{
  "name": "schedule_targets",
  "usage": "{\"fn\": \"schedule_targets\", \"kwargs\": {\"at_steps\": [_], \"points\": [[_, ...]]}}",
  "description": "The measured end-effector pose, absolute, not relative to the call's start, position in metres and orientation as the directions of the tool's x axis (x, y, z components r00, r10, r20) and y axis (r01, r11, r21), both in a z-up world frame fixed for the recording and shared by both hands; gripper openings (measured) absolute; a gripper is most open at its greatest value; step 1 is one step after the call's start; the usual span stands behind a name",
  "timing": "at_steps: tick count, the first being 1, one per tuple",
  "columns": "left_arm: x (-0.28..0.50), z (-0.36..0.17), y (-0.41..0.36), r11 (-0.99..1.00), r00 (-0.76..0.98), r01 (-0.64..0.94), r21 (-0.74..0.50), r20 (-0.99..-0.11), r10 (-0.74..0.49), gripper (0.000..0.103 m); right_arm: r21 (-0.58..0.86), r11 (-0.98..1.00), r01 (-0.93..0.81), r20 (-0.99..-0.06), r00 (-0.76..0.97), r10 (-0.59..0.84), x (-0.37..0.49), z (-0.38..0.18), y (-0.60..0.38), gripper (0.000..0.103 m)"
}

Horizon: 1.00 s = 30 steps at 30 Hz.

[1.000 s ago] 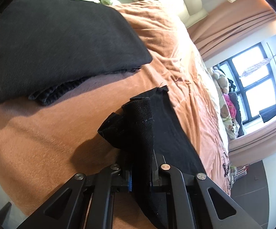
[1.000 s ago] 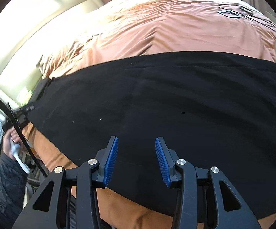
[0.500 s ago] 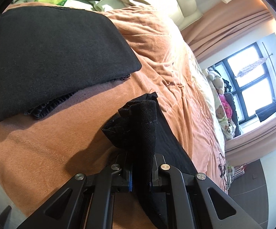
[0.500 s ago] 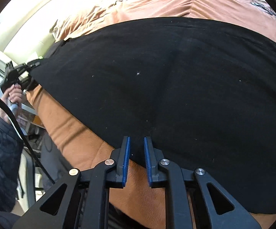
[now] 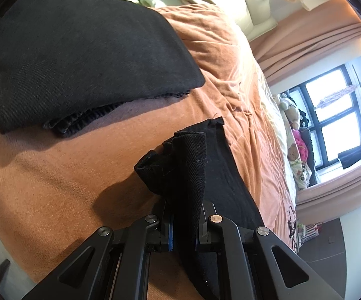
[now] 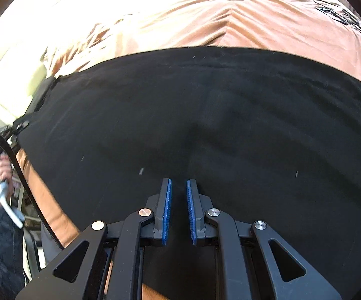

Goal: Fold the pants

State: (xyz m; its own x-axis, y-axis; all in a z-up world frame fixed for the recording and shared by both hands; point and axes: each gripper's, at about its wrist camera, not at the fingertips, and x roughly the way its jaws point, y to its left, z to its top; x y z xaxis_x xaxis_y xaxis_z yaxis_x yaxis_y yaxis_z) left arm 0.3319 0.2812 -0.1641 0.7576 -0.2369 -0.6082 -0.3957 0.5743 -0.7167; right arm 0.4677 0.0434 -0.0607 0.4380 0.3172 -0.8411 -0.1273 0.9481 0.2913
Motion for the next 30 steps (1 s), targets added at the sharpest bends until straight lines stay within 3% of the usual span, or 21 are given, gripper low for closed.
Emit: {"fn": "schedule_targets", "kwargs": {"at_steps": [19,30], "points": [[0.331,-0.183,0.286,0.555,0.764,-0.384,-0.738,-0.592,-0.259,0.012,0.207,0.978,-0.038,-0.858,0.473,0.2,0.557,-0.064,0.054,0.01],[0.339,-0.132,0.273,0.6,0.803,-0.307,-0.738,-0.54,-0.253,0.011,0.273,0.959,-0.07,-0.858,0.433,0.276,0.519,-0.064,0.051,0.01]]}}
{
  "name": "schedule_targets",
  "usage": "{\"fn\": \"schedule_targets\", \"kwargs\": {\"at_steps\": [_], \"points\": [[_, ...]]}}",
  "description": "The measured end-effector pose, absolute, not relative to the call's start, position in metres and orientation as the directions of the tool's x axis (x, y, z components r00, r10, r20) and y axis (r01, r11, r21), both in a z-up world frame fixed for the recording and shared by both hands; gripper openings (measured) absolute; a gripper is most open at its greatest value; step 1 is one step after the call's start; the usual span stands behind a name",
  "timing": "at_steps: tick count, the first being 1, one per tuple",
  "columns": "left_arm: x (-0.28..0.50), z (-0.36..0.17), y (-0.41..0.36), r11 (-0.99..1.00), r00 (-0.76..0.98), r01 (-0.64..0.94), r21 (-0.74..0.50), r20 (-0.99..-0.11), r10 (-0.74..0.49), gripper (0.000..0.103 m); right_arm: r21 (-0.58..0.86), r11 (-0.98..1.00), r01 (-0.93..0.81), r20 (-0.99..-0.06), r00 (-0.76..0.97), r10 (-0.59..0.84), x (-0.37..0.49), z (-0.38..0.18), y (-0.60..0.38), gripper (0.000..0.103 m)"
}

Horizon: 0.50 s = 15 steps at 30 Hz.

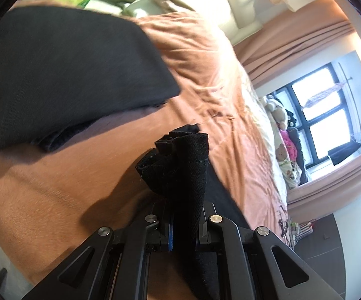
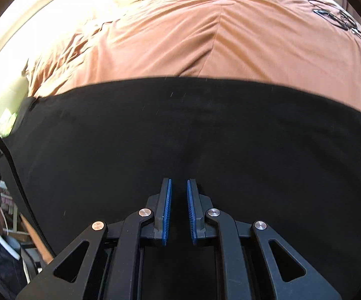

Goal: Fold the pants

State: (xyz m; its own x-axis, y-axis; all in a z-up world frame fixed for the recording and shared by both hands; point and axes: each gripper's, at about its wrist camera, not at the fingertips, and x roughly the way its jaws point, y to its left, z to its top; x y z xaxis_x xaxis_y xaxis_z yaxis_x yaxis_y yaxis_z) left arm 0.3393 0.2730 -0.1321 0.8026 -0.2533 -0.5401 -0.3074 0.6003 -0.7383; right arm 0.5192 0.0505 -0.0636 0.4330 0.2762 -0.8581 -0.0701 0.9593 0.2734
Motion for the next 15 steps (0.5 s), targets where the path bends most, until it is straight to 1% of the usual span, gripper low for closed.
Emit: {"fn": "schedule_targets", "kwargs": {"at_steps": [10,15], "points": [[0.358,-0.051,0.238,0.665,0.84,-0.193,-0.721,-0.472,-0.269,0.011,0.341,0.93,-0.135,-0.829,0.423,0.365,0.454,-0.054,0.048,0.01],[0.366,-0.007,0.214,0.699,0.854,-0.111,-0.707,-0.428,-0.297,0.011,0.33,0.934,-0.135,-0.794,0.496,0.352,0.429,-0.033,0.03,0.011]]}}
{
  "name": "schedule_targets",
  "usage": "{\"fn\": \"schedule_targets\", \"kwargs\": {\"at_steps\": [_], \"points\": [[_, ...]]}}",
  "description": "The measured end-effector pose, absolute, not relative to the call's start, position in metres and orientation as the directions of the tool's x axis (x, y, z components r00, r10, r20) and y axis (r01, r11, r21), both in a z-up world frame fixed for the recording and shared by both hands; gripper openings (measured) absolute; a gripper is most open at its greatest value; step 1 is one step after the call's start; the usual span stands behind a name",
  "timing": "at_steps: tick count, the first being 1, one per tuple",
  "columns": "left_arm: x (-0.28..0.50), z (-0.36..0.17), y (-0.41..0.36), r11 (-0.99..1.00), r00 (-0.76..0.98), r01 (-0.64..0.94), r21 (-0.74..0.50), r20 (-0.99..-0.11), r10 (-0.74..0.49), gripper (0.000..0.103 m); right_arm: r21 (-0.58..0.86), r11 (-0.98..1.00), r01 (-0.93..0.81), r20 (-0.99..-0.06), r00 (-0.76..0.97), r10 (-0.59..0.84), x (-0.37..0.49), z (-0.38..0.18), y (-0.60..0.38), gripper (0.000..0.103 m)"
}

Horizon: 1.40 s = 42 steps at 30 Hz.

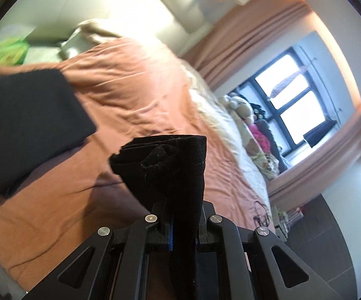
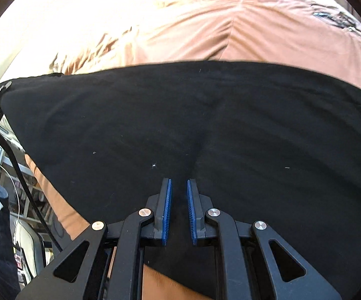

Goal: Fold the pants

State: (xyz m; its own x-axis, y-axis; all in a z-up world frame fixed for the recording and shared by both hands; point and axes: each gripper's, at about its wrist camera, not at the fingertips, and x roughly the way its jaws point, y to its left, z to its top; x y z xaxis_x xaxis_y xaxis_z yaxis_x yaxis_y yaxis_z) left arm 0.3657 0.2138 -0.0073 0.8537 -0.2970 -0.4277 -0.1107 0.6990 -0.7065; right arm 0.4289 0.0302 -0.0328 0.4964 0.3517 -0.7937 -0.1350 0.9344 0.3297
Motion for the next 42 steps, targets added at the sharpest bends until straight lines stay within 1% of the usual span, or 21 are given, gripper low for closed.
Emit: {"fn": "schedule_targets", "kwargs": {"at_steps": [3,4,5,8,12,16,25,36,42], "points": [[0.373,0.019,0.196,0.72,0.857,-0.061,-0.691,-0.406,-0.317,0.011,0.331,0.938,-0.106,-0.776,0.535,0.334,0.416,-0.021,0.014,0.019],[0.376,0.028,0.19,0.726,0.857,-0.045,-0.686,-0.399,-0.325,0.011,0.339,0.935,-0.104,-0.764,0.55,0.338,0.411,-0.017,0.008,0.025],[0.378,0.037,0.181,0.732,0.858,-0.027,-0.68,-0.392,-0.333,0.011,0.336,0.937,-0.097,-0.752,0.571,0.329,0.403,-0.011,0.002,0.034],[0.383,0.061,0.159,0.75,0.857,0.02,-0.661,-0.375,-0.353,0.011,0.331,0.94,-0.088,-0.722,0.617,0.312,0.387,0.0,-0.014,0.047],[0.388,0.091,0.131,0.768,0.856,0.081,-0.636,-0.35,-0.38,0.011,0.356,0.932,-0.07,-0.69,0.653,0.313,0.368,0.01,-0.037,0.05],[0.392,0.12,0.1,0.786,0.852,0.138,-0.602,-0.333,-0.405,0.011,0.38,0.924,-0.047,-0.658,0.689,0.305,0.352,0.017,-0.065,0.058],[0.394,0.177,0.019,0.812,0.83,0.266,-0.52,-0.305,-0.467,0.011,0.442,0.897,0.005,-0.582,0.763,0.282,0.289,0.022,-0.103,0.059],[0.399,0.207,-0.06,0.812,0.796,0.343,-0.472,-0.314,-0.518,0.011,0.481,0.873,0.08,-0.518,0.83,0.209,0.215,0.025,-0.16,0.059],[0.399,0.214,-0.11,0.803,0.771,0.38,-0.46,-0.323,-0.55,0.012,0.519,0.847,0.119,-0.488,0.854,0.18,0.182,0.022,-0.183,0.059]]}}
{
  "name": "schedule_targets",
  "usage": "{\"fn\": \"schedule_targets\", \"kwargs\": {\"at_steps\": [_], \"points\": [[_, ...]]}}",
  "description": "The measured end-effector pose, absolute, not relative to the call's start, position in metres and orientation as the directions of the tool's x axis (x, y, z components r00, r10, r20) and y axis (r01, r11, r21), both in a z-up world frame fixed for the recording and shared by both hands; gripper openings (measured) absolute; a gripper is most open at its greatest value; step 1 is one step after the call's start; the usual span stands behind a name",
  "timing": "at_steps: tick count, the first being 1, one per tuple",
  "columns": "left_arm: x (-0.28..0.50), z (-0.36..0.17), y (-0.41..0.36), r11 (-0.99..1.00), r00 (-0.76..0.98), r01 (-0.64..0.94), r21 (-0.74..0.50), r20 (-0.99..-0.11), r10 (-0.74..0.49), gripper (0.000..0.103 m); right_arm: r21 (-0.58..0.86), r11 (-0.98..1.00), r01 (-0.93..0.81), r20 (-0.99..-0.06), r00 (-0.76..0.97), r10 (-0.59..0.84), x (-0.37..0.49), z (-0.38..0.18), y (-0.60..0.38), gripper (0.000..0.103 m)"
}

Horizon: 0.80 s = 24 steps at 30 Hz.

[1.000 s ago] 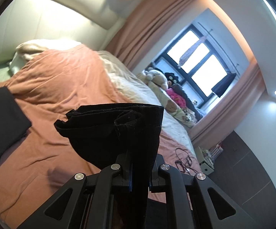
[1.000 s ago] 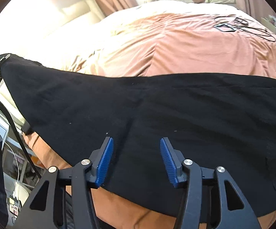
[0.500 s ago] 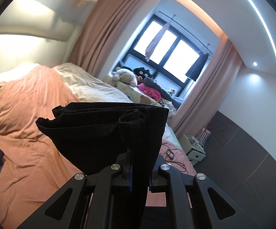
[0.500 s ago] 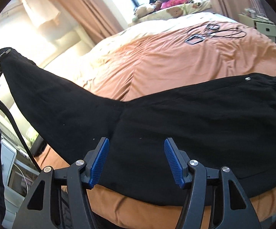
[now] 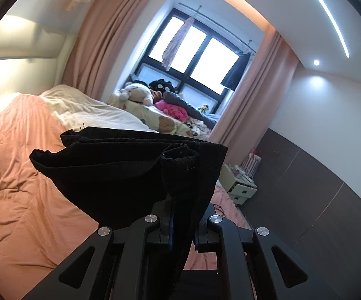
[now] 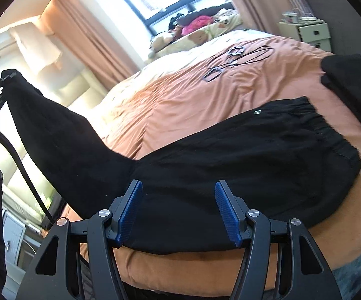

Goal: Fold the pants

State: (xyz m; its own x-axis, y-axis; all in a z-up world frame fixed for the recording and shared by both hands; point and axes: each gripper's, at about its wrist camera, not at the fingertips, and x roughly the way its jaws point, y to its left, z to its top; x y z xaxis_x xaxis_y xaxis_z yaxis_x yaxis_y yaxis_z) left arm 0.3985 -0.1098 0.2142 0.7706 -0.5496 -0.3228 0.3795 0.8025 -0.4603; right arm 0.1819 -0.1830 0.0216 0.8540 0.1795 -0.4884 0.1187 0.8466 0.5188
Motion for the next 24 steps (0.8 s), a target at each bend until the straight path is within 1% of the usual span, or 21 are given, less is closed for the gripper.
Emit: {"fn": "schedule_targets", "kwargs": {"at_steps": [13,20,24], "points": [[0.4,0.202,-0.219,0.753,0.681,0.431,-0.498,-0.368,-0.633,0.012,0.59,0.787,0.178,-0.461,0.875,0.148,0.121,0.004,-0.226,0.059],[0.406,0.175,-0.289,0.73,0.614,0.453,-0.512,-0.414,-0.672,0.011,0.615,0.761,0.207,-0.458,0.879,0.131,0.097,-0.005,-0.246,0.059],[0.405,0.154,-0.322,0.726,0.574,0.472,-0.5,-0.451,-0.684,0.01,0.631,0.743,0.224,-0.456,0.882,0.122,0.088,-0.013,-0.262,0.059]]}}
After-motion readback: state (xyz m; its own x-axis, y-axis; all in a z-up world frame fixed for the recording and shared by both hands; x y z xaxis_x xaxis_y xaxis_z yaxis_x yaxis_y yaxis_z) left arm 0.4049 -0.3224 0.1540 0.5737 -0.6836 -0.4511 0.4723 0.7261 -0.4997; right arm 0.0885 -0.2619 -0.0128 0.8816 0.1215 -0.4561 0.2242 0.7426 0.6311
